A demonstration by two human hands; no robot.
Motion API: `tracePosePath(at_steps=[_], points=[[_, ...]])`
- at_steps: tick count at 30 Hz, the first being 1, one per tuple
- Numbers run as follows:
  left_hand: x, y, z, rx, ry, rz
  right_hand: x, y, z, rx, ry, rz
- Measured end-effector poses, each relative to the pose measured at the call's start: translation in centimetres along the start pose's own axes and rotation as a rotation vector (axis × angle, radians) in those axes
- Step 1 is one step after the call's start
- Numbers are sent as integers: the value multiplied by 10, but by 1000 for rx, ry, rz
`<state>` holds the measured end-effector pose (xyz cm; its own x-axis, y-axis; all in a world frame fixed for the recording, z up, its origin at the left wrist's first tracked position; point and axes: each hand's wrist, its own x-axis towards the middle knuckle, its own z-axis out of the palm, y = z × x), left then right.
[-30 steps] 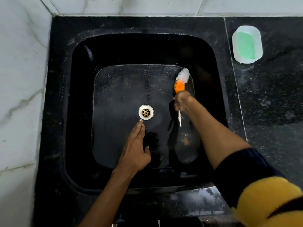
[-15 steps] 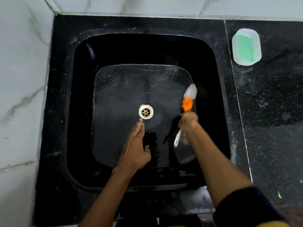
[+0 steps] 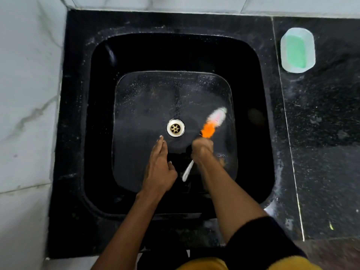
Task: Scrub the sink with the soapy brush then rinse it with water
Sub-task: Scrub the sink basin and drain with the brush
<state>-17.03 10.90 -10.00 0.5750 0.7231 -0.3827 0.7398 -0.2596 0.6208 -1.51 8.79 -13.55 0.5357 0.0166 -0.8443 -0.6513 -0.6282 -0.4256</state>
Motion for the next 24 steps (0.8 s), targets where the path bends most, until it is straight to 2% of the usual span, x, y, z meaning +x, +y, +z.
tracePosePath(at_steps=[1, 5, 6, 8, 10, 11, 14, 16, 17, 19, 20, 22, 24], points=[[0, 0, 0, 2, 8, -10, 3, -1, 2, -148, 60, -16], [3, -2, 0, 26, 16, -24, 1, 8, -14, -634, -5, -226], [2, -2, 0, 23, 12, -29, 7, 8, -28, -598, 33, -235], [2, -1, 0, 7, 10, -35, 25, 0, -60, -603, 228, -183], [2, 0, 0, 1, 8, -38, 31, 4, -78, -729, 318, -119], [3, 0, 0, 7, 4, -35, 27, 14, -71, -819, 262, -170], [4, 0, 0, 39, -8, -32, 7, 37, -40, -1004, -82, -393], [3, -1, -1, 44, -10, -44, 11, 18, -43, -932, -82, -461], [2, -2, -1, 41, -12, -48, 19, 5, -51, -871, 2, -440], [1, -1, 0, 28, -11, -53, 38, -9, -69, -689, 164, -254], [2, 0, 0, 25, -12, -54, 44, -8, -73, -710, 180, -219], [4, -1, 1, 37, -21, -45, 37, 4, -56, -810, 101, -262], [4, -1, 2, 49, -27, -44, 24, 24, -24, -991, -121, -368]])
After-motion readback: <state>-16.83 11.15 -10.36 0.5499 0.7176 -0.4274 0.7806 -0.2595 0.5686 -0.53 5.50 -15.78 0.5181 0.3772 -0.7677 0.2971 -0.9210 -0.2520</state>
